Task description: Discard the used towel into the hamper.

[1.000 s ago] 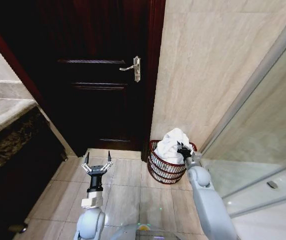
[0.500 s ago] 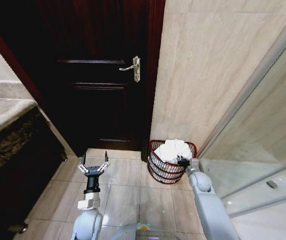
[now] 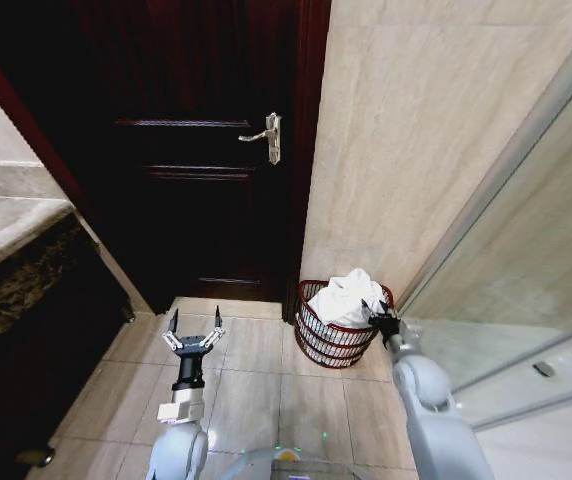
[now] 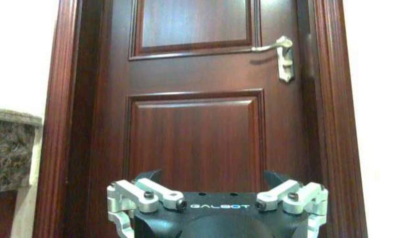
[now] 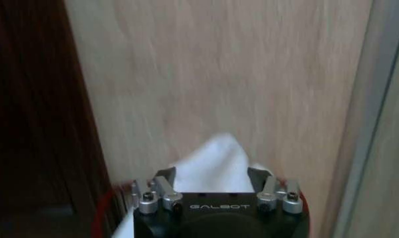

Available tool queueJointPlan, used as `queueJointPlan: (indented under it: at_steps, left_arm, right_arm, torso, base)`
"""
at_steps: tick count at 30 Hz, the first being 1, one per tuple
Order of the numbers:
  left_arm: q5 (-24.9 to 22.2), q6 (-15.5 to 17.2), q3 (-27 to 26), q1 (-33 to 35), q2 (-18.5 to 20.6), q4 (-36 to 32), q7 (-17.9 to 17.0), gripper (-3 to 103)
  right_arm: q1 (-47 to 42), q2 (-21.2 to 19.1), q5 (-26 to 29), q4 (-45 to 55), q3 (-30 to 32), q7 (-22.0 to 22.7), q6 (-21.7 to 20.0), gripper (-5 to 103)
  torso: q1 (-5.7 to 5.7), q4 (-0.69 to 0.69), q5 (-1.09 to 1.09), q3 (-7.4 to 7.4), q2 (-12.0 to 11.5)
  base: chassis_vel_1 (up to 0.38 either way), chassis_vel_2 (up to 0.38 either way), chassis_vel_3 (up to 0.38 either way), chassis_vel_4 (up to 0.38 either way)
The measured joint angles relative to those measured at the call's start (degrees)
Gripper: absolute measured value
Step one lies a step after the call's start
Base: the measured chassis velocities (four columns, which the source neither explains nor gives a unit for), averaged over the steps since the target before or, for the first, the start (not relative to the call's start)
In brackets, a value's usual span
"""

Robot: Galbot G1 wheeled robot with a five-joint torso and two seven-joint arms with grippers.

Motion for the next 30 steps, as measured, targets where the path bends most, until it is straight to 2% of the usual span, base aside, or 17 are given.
queueJointPlan:
  at_steps: [1, 3, 4, 5, 6, 7, 8, 10, 14, 20, 24, 30]
  left_arm:
    - [-0.5, 0.4, -0.6, 0.3, 0.2, -0.5, 0.2, 100]
    - [-0.6, 0.5, -1.0, 0.4, 0.3, -0.8, 0.2, 100]
    - [-0.8, 0.7, -1.7, 0.5, 0.2, -1.3, 0.3, 100]
    - [-0.8, 0.8, -2.0, 0.6, 0.1, -1.5, 0.3, 100]
    - [-0.8, 0.9, -2.3, 0.8, -0.2, -1.8, 0.3, 100]
    - [-0.8, 0.9, -2.3, 0.8, -0.2, -1.8, 0.3, 100]
    - [-0.8, 0.9, -2.6, 1.0, -0.6, -2.2, 0.2, 100]
    - [-0.9, 1.1, -2.9, 1.7, -1.2, -3.3, 0.1, 100]
    - [-1.8, 1.1, -3.6, 2.4, -1.0, -4.3, 0.0, 100]
    - [-2.8, 0.8, -4.3, 1.8, -0.5, -3.4, 0.0, 100]
    - [-2.7, 0.6, -4.1, 1.7, -0.7, -2.8, 0.0, 100]
    - [-1.9, 0.5, -3.6, 1.1, -1.0, -2.3, 0.0, 100]
  right_arm:
    - [1.4, 0.1, -0.5, 0.0, -0.6, 0.0, 1.8, 83]
    - [2.6, 0.0, -0.8, -0.6, -0.8, 0.0, 2.3, 83]
    - [5.1, -0.6, -1.0, -2.3, -1.2, 0.2, 2.0, 93]
    - [6.1, -0.9, -0.8, -3.0, -1.4, 0.4, 1.2, 93]
    - [7.5, -1.5, 0.1, -4.0, -1.6, 0.6, -1.0, 97]
    - [7.5, -1.5, 0.1, -4.0, -1.6, 0.6, -1.0, 97]
    - [9.0, -2.6, 1.8, -5.4, -1.7, 0.8, -4.2, 99]
    - [11.2, -5.0, 3.5, -8.5, -1.9, 0.9, -6.9, 100]
    - [14.3, -7.3, 4.7, -13.0, -2.1, 1.4, -7.8, 100]
    - [14.7, -10.3, 6.5, -14.3, -2.5, 1.3, -12.1, 100]
    - [14.5, -11.6, 7.5, -15.0, -2.6, 0.1, -13.8, 100]
    - [15.4, -11.6, 7.8, -16.6, -2.8, -1.0, -15.4, 100]
  torso:
    - [0.0, 0.01, 0.03, 0.0, 0.0]
    - [0.0, 0.01, 0.02, 0.0, 0.0]
    - [0.0, 0.02, 0.01, 0.0, 0.0]
    - [0.0, 0.02, 0.02, 0.0, 0.0]
    - [0.0, 0.03, 0.03, 0.0, 0.0]
    - [0.0, 0.03, 0.03, 0.0, 0.0]
    - [0.01, 0.02, 0.01, 0.01, 0.0]
    - [0.0, 0.02, 0.01, 0.01, 0.0]
    - [0.0, 0.02, 0.03, 0.01, 0.0]
    - [0.0, 0.02, 0.01, 0.01, 0.0]
    - [0.0, 0.01, 0.01, 0.01, 0.0]
    - [0.0, 0.01, 0.01, 0.01, 0.0]
  base:
    - [0.0, 0.0, 0.0, 0.0]
    - [0.0, 0.0, 0.0, 0.0]
    - [0.0, 0.0, 0.0, 0.0]
    - [0.0, 0.0, 0.0, 0.0]
    - [0.0, 0.0, 0.0, 0.0]
    - [0.0, 0.0, 0.0, 0.0]
    - [0.0, 0.0, 0.0, 0.0]
    - [0.0, 0.0, 0.0, 0.0]
    - [0.0, 0.0, 0.0, 0.0]
    - [0.0, 0.0, 0.0, 0.0]
    - [0.0, 0.0, 0.0, 0.0]
    - [0.0, 0.0, 0.0, 0.0]
